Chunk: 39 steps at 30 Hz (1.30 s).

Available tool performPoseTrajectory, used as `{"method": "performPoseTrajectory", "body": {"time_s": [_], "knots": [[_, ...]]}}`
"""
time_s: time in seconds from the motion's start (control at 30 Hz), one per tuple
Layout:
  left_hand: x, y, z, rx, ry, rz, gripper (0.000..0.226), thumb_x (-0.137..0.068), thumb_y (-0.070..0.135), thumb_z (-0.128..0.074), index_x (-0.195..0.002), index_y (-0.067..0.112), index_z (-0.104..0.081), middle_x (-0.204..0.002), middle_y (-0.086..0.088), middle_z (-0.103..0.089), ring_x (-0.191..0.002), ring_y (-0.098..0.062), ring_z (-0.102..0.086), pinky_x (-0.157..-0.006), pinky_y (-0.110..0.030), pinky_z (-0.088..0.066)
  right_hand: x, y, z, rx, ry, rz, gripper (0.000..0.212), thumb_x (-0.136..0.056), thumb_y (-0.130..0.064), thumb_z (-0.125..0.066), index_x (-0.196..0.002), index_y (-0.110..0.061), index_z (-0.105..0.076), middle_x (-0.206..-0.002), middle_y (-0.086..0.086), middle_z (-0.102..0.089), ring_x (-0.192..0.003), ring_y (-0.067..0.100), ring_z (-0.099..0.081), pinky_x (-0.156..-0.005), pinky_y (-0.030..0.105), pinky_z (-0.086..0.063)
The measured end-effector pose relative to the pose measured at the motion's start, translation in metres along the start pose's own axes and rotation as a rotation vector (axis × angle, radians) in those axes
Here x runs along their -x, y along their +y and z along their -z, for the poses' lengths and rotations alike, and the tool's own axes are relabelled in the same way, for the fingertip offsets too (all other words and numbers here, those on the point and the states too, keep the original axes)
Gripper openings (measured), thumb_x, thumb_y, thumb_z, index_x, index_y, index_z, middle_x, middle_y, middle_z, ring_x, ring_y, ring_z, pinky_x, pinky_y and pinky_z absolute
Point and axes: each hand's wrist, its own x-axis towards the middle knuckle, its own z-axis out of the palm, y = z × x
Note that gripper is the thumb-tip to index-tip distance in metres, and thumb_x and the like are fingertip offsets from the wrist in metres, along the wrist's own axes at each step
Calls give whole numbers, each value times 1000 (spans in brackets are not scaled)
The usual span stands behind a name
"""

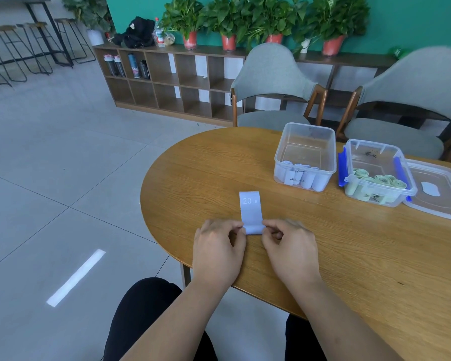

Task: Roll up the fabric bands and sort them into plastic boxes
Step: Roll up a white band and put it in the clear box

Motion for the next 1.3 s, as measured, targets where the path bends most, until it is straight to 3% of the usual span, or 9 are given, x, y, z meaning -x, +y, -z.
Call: {"method": "performPoseTrajectory", "body": {"time_s": [0.23, 0.33, 0.53, 0.83, 1.07, 1.3], "knots": [[-1, 3, 1, 17, -3, 21, 8, -92, 30, -74, -94, 38, -70, -86, 25, -67, -86, -3, -56, -85, -29, -45, 1, -3, 2, -40, 8, -25, 10, -88, -24, -77, -91, -33, -73, -77, -21, -66, -78, 5, -62, -74, 35, -56], [-1, 2, 0, -19, -15, 5, 8, -91, 33, -72, -98, 37, -72, -94, 24, -68, -91, -4, -54, -85, -30, -45, 1, -2, 0, 6, 6, 6, 9, -90, -27, -74, -97, -31, -76, -84, -17, -69, -84, 9, -62, -75, 36, -56], [-3, 0, -1, -28, -57, 25, 25, -88, 26, -74, -109, 40, -73, -96, 28, -68, -95, 1, -54, -87, -26, -40, 2, -2, -1, 60, -34, 6, 26, -88, -22, -75, -113, -30, -77, -92, -17, -69, -92, 11, -61, -78, 34, -56], [-2, 3, 2, 33, -32, 34, 18, -90, 30, -74, -103, 40, -67, -86, 29, -67, -88, -1, -56, -84, -23, -39, 1, -8, 6, -74, -37, -80, 15, -84, -25, -75, -95, -35, -71, -78, -22, -65, -84, 1, -60, -78, 27, -52], [-3, 1, 1, 0, -52, 15, 15, -91, 31, -74, -104, 38, -71, -99, 26, -69, -95, -2, -56, -88, -29, -44, 1, -5, 1, 21, 0, -32, 12, -88, -26, -74, -99, -31, -75, -84, -19, -67, -90, 9, -59, -76, 28, -50], [-4, 1, 1, 3, -76, 41, 22, -90, 31, -75, -109, 41, -70, -98, 30, -69, -95, 1, -56, -90, -27, -43, 1, -5, 1, 29, -28, -33, 26, -89, -22, -74, -113, -32, -74, -89, -19, -69, -89, 7, -63, -80, 32, -55]]}}
